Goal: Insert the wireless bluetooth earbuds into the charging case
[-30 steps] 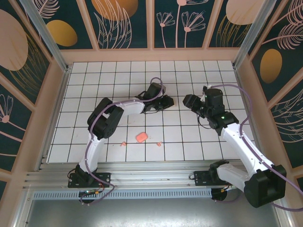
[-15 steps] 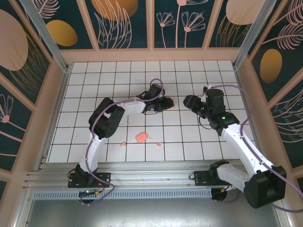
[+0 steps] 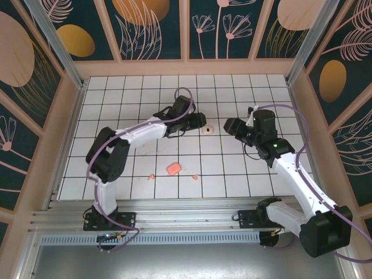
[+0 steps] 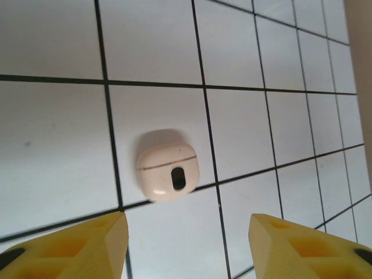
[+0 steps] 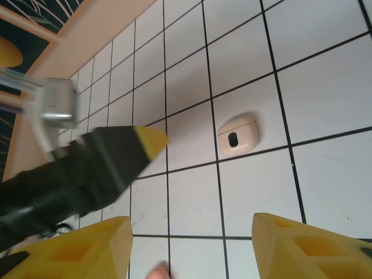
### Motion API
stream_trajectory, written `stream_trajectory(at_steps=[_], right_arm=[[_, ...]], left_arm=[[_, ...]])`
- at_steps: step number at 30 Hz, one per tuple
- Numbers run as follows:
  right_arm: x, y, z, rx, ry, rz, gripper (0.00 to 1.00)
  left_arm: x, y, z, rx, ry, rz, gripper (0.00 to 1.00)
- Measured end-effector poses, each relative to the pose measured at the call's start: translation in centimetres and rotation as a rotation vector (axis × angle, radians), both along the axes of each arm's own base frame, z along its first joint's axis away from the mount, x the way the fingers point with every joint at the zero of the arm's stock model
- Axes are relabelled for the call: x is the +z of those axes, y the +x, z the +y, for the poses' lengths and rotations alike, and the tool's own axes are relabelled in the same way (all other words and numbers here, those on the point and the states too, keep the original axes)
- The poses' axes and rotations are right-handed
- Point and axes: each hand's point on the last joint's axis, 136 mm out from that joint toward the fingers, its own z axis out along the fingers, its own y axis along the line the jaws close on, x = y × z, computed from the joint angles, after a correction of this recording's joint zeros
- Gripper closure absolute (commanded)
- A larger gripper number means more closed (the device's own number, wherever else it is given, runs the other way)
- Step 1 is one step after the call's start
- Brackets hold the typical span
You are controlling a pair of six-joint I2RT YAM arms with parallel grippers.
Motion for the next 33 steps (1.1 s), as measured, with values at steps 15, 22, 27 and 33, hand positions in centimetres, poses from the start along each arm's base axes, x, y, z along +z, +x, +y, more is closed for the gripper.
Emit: stream_trajectory(at_steps=[15,22,27,33], right_arm=[[-5.2,-4.9,11.3,0.482,-0.288,0.194,0.41],[-7.7,-6.7,15.8,0.655,-0.482,0.25,0.4],[-9.7,-7.9,18.6,0.745,-0.593,0.276,0.39],[-13.0,-9.1,21.0,0.826,-0.717,0.338,0.37]], left_arm=[[-3.2,-5.3,18.8,0.277,0.027,0.098,0.41],[-4.4,-6.9,23.0,0.347,-0.048,0.143,0.41],[-5.6,-8.4,26.0,0.4,-0.091,0.182,0.41],[-5.0,-8.7,26.8,0.394,-0.128,0.168,0.41]])
